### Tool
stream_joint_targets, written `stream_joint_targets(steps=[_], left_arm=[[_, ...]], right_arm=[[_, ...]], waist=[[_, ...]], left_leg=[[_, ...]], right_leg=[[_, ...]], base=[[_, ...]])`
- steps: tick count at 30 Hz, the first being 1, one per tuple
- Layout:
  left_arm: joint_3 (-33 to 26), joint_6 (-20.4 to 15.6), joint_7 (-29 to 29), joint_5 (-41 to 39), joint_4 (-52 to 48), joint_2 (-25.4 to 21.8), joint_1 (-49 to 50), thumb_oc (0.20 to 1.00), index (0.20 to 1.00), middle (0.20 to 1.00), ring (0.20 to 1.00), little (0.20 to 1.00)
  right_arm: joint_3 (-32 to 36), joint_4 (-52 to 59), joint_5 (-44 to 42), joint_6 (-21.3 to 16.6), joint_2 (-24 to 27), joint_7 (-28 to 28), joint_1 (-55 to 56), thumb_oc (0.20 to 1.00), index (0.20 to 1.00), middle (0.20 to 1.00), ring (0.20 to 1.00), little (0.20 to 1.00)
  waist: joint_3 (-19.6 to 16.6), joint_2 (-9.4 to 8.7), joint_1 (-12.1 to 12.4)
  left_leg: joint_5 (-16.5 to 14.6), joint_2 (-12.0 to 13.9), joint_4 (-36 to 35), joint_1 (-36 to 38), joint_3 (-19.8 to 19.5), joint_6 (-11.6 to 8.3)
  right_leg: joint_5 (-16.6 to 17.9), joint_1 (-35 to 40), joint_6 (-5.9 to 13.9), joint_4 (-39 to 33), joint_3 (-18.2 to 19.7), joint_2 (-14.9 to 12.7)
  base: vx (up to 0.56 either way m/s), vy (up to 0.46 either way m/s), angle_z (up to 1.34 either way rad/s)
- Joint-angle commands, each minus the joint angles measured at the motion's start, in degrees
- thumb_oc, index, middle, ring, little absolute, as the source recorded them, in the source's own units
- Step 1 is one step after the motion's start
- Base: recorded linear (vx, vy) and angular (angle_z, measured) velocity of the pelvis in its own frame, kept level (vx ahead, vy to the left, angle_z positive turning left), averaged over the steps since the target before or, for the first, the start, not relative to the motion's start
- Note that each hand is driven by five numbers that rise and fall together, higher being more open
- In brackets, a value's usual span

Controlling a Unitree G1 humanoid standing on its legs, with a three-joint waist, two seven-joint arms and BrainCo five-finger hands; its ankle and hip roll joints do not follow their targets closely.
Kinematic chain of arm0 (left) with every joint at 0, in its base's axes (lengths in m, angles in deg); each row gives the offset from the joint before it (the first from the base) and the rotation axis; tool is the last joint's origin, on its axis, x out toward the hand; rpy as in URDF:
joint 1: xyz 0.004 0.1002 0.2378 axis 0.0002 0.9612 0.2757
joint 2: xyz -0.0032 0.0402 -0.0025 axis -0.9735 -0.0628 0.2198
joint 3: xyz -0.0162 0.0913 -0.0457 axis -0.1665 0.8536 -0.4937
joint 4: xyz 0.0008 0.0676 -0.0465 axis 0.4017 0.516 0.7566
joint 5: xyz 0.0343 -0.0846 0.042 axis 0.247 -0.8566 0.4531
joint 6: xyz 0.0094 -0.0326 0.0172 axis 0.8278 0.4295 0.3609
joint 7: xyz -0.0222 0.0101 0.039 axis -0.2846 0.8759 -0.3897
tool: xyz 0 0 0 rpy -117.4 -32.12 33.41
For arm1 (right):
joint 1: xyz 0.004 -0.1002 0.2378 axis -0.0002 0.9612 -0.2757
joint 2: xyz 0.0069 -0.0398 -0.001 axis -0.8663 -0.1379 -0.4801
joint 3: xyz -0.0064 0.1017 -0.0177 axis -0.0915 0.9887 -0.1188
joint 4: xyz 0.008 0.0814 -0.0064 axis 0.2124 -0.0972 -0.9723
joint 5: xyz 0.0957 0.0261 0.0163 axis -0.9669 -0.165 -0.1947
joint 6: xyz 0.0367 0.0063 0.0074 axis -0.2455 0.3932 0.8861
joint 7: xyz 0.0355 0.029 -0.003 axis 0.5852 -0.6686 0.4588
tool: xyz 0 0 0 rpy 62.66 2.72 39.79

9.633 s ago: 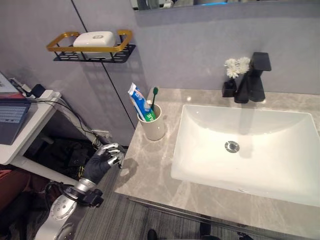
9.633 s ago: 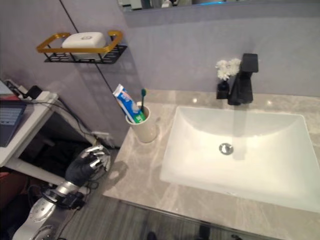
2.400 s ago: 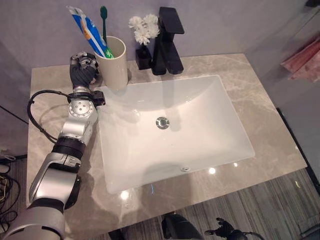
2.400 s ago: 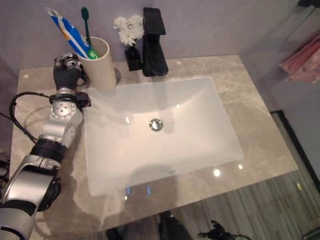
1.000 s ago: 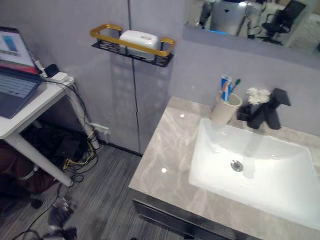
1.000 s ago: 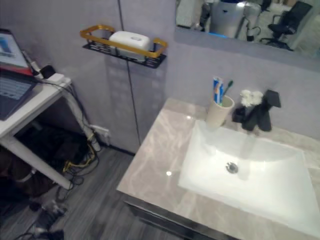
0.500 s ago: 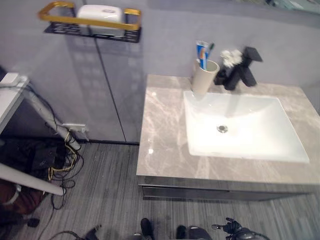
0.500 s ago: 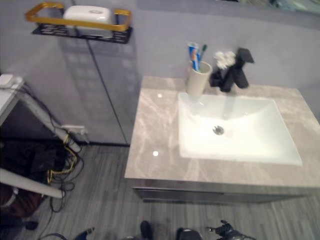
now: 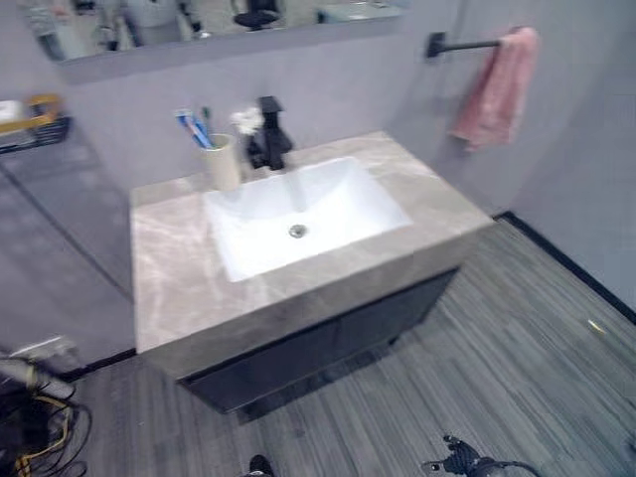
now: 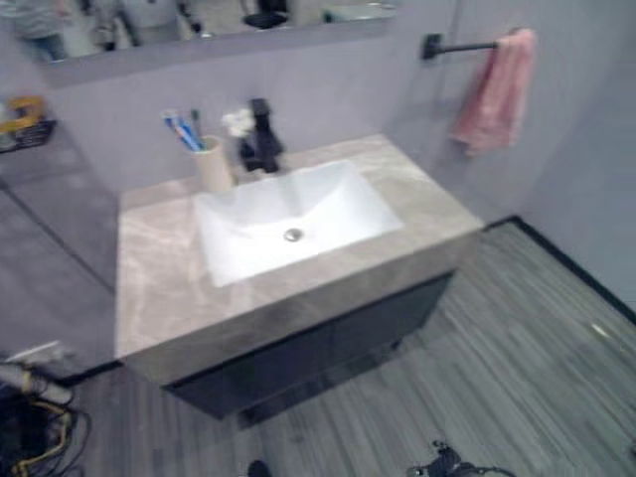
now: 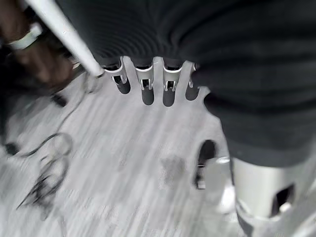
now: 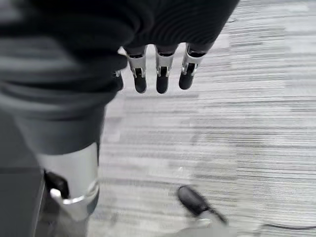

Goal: Put brush and paste in cup on sink, flatten towel.

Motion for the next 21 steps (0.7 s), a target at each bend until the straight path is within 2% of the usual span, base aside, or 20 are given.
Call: stream_joint_targets(steps=[1, 5, 6, 8, 10, 11, 12, 13, 15, 16, 17, 18, 19, 20, 21], left_arm=[[1.31, -1.46, 4.05, -1.5, -1.24, 1.16, -3.74, 1.0, 1.0, 1.0, 1.0, 1.0], [4.04, -2.69, 5.76, -2.92, -3.53, 2.38, -4.89, 1.0, 1.0, 1.0, 1.0, 1.0], [4.13, -2.85, 6.84, -2.9, -4.06, 2.59, -4.82, 1.0, 1.0, 1.0, 1.0, 1.0], [4.54, -3.35, 8.99, -3.44, -5.2, 2.98, -4.86, 1.0, 1.0, 1.0, 1.0, 1.0], [4.89, -3.15, 8.71, -3.73, -4.66, 2.99, -5.95, 1.0, 1.0, 1.0, 1.0, 1.0], [5.06, -3.21, 8.53, -3.83, -4.63, 2.88, -6.35, 1.0, 1.0, 1.0, 1.0, 1.0], [5.03, -3.53, 8.29, -3.9, -4.39, 2.87, -6.25, 1.0, 1.0, 1.0, 1.0, 1.0], [5.04, -3.56, 8.31, -3.9, -4.36, 2.89, -6.24, 1.0, 1.0, 1.0, 1.0, 1.0], [5.79, -3.79, 7.88, -3.79, -3.74, 3.48, -6.58, 1.0, 1.0, 1.0, 1.0, 1.0], [6.08, -3.77, 7.48, -3.59, -3.17, 3.6, -6.62, 1.0, 1.0, 1.0, 1.0, 1.0], [5.95, -3.89, 7.34, -3.8, -3.04, 3.56, -6.46, 1.0, 1.0, 1.0, 1.0, 1.0], [5.77, -4.03, 7.36, -4.13, -3.05, 3.61, -6.18, 1.0, 1.0, 1.0, 1.0, 1.0], [5.35, -4.03, 7.83, -4.72, -3.21, 3.62, -6.47, 1.0, 1.0, 1.0, 1.0, 1.0], [5.04, -4.26, 8.69, -5.63, -3.85, 3.4, -6.71, 1.0, 1.0, 1.0, 1.0, 1.0], [4.56, -4.65, 9.43, -6.16, -4.72, 2.94, -6.42, 1.0, 1.0, 1.0, 1.0, 1.0]], right_arm=[[-2.08, -1.6, -1.61, -1.41, 0.82, -1.11, -4.25, 1.0, 1.0, 1.0, 1.0, 1.0], [-3.71, -2.68, -0.55, -1.74, 0.58, -2.51, -4.37, 1.0, 1.0, 1.0, 1.0, 1.0], [-4.12, -1.46, 0.17, -2.01, 0.64, -2.97, -4.01, 1.0, 1.0, 1.0, 1.0, 1.0], [-4.6, 2.04, -1.04, -3.2, 0.52, -3.35, -2.6, 1.0, 1.0, 1.0, 1.0, 1.0], [-5.59, 3.09, -1.85, -3.28, 0.07, -2.16, -1.52, 1.0, 1.0, 1.0, 1.0, 1.0], [-6.28, 3.31, -1.4, -3.23, -0.15, -1.99, -1.17, 1.0, 1.0, 1.0, 1.0, 1.0], [-6.33, 2.9, -1.54, -3.36, -0.83, -1.79, -0.25, 1.0, 1.0, 1.0, 1.0, 1.0], [-6.34, 2.87, -1.54, -3.38, -0.83, -1.8, -0.24, 1.0, 1.0, 1.0, 1.0, 1.0], [-5.84, -0.25, -2.05, -3.13, -1.9, -2.19, -1.08, 1.0, 1.0, 1.0, 1.0, 1.0], [-4.68, -1.88, -3.17, -2.92, -2.52, -2.62, -1.37, 1.0, 1.0, 1.0, 1.0, 1.0], [-4.41, -2.81, -3.49, -2.78, -2.92, -2.56, -1.7, 1.0, 1.0, 1.0, 1.0, 1.0], [-4.03, -3.46, -3.91, -2.69, -3.42, -2.51, -2.04, 1.0, 1.0, 1.0, 1.0, 1.0], [-3.58, -4.53, -4.21, -2.66, -3.81, -2.47, -2.88, 1.0, 1.0, 1.0, 1.0, 1.0], [-3.68, -4.77, -3.7, -2.63, -4.15, -2.54, -3.52, 1.0, 1.0, 1.0, 1.0, 1.0], [-4.65, -3.5, -1.34, -3.02, -4.21, -3.02, -3.83, 1.0, 1.0, 1.0, 1.0, 1.0]], waist=[[4.68, -0.29, 1.29], [4.38, -0.66, 1.24], [4.24, -0.64, 1.11], [4.96, -1.14, 1.05], [5.17, -1.55, 0.61], [5.1, -1.68, 0.34], [4.42, -1.29, -1.05], [4.47, -1.33, -0.74], [3.88, -0.96, -1.88], [3.6, -0.7, -2.72], [3.15, -0.6, -2.47], [3.03, -0.48, -2.6], [3.03, -0.37, -1.7], [3.36, -0.12, -0.65], [3.76, 0.07, 1.14]], left_leg=[[-3.88, -9.98, -3.59, -3.79, -14.42, 1.73], [-8.11, -16.06, -0.77, -2.83, -25.43, 4.22], [-8.49, -16.64, -0.96, -2.62, -26.2, 4.52], [-9.46, -19.51, 0.57, -3.18, -30.93, 5.23], [-9.09, -20.96, 0.85, -4.19, -33.94, 5.29], [-9.06, -21.11, 1.0, -4.45, -34.16, 5.27], [-9.42, -20.08, -0.86, -2.82, -31.46, 5.8], [-9.42, -19.98, -1.05, -2.61, -31.16, 5.83], [-9.81, -19.57, -2.76, -1.01, -28.78, 6.29], [-10.3, -19.36, -3.79, 0.15, -27.05, 6.68], [-10.18, -18.88, -4.78, 0.67, -25.39, 6.75], [-10.52, -18.64, -5.31, 1.42, -23.88, 7.09], [-10.51, -18.03, -5.97, 1.66, -22.04, 7.12], [-10.65, -17.33, -6.43, 2.05, -20.67, 7.01], [-11.01, -15.72, -6.33, 2.86, -17.45, 6.05]], right_leg=[[4.0, 0.8, 3.97, -4.42, 5.64, -0.39], [6.63, -0.92, 3.8, -4.68, 14.64, 2.09], [6.9, -1.3, 3.81, -4.7, 16.14, 2.59], [7.74, -2.76, 3.9, -4.02, 21.32, 3.83], [8.27, -3.69, 4.08, -3.71, 24.88, 4.86], [8.35, -3.97, 4.12, -3.41, 26.29, 5.19], [8.39, -4.6, 4.34, -2.65, 27.55, 5.89], [8.37, -4.57, 4.35, -2.56, 27.86, 5.94], [8.41, -5.14, 4.94, -2.03, 29.21, 6.07], [8.18, -5.29, 5.5, -1.49, 30.0, 6.09], [8.7, -5.75, 5.81, -1.24, 30.83, 6.15], [8.34, -6.11, 6.27, -0.46, 30.44, 5.88], [8.18, -7.51, 6.56, 0.77, 28.17, 5.06], [7.43, -8.57, 6.42, 1.78, 22.04, 2.95], [5.2, -8.56, 5.78, 2.52, 4.73, -3.0]], base=[[-0.09, -0.21, -0.77], [0.0, -0.13, -1.44], [0.02, -0.042, -1.33], [-0.03, -0.02, -1.43], [-0.04, -0.015, -1.41], [0.03, 0.054, -1.2], [0.04, 0.066, -0.86], [0.06, 0.115, -1.06], [0.05, 0.135, -0.96], [0.06, 0.14, -0.71], [0.06, 0.135, -0.89], [0.02, 0.082, -1.1], [-0.01, 0.062, -1.1], [-0.08, 0.012, -1.36], [-0.08, -0.001, -1.36]])
